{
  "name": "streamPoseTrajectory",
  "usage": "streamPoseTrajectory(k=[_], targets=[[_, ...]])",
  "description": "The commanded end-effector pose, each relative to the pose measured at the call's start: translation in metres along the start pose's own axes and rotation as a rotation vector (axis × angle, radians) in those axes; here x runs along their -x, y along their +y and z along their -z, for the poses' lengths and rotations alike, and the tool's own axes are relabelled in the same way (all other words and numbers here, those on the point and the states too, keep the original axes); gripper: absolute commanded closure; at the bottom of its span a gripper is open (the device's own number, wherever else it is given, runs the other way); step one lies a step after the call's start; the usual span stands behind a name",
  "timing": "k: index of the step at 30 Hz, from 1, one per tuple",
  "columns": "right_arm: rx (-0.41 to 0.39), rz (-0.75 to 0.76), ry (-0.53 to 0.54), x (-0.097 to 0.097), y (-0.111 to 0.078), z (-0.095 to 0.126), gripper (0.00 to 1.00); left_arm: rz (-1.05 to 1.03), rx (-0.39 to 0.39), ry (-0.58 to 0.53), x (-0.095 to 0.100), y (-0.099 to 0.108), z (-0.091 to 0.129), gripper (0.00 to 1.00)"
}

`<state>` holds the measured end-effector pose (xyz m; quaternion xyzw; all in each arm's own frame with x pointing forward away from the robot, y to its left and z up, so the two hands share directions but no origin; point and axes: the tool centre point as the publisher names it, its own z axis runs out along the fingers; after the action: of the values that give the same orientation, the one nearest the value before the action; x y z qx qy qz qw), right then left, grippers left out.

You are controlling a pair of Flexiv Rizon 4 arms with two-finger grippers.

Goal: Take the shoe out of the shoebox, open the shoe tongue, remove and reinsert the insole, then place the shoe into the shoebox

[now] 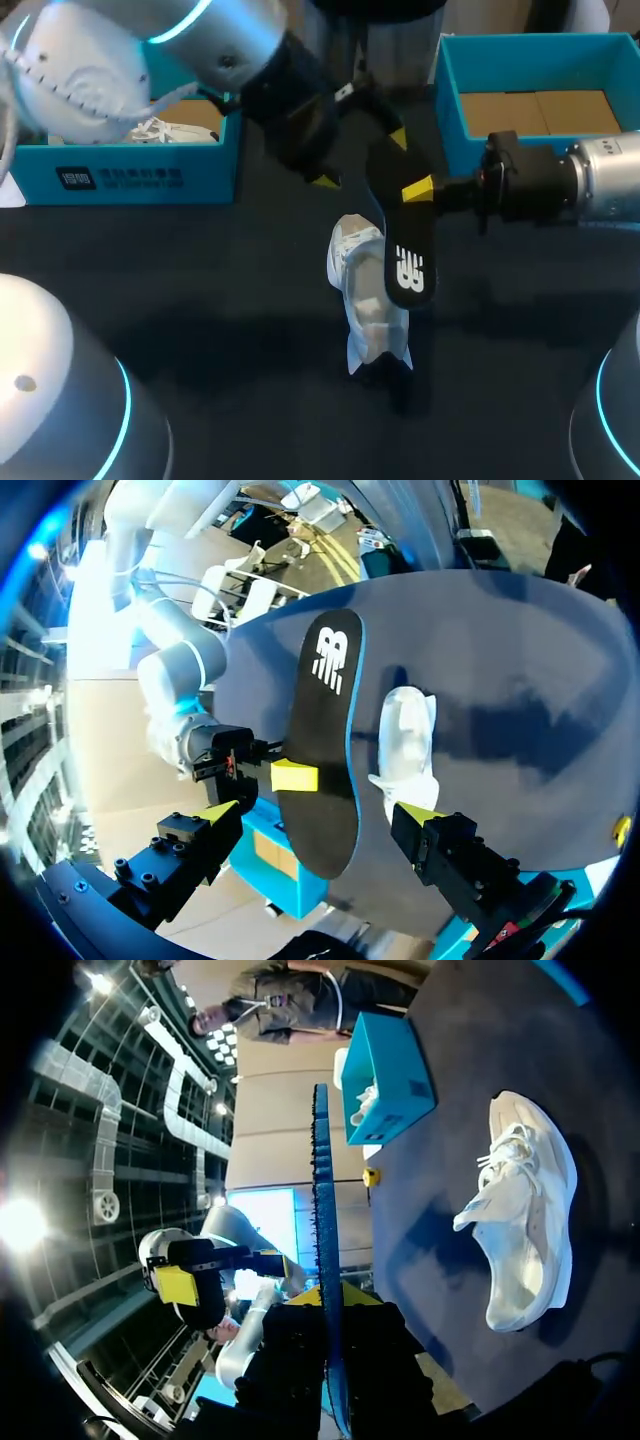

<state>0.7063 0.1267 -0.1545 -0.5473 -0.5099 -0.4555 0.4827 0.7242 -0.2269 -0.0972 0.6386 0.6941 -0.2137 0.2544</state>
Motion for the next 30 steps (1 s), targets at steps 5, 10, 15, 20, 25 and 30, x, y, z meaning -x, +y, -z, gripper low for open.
streamPoseTrajectory(k=[5,10,15,20,25,30], targets=[[0.028,0.019,0.013,-0.007,-0.008,0.003,1.00,0.019,0.012,-0.473,-0.016,-0.008,0.014,0.00],[0.027,0.014,0.020,-0.005,-0.009,0.002,1.00,0.020,-0.017,-0.543,-0.016,-0.006,0.023,0.00],[0.028,0.015,0.033,-0.004,-0.011,0.001,1.00,0.018,0.006,-0.567,-0.016,-0.003,0.031,0.00],[0.031,0.016,0.033,-0.004,-0.011,0.003,1.00,-0.004,0.014,-0.555,-0.016,-0.005,0.033,0.00],[0.022,0.017,0.036,-0.003,-0.010,0.004,1.00,-0.004,0.014,-0.555,-0.016,-0.005,0.033,0.00],[0.050,0.000,0.066,-0.004,-0.011,0.007,1.00,-0.004,0.014,-0.555,-0.016,-0.005,0.033,0.00]])
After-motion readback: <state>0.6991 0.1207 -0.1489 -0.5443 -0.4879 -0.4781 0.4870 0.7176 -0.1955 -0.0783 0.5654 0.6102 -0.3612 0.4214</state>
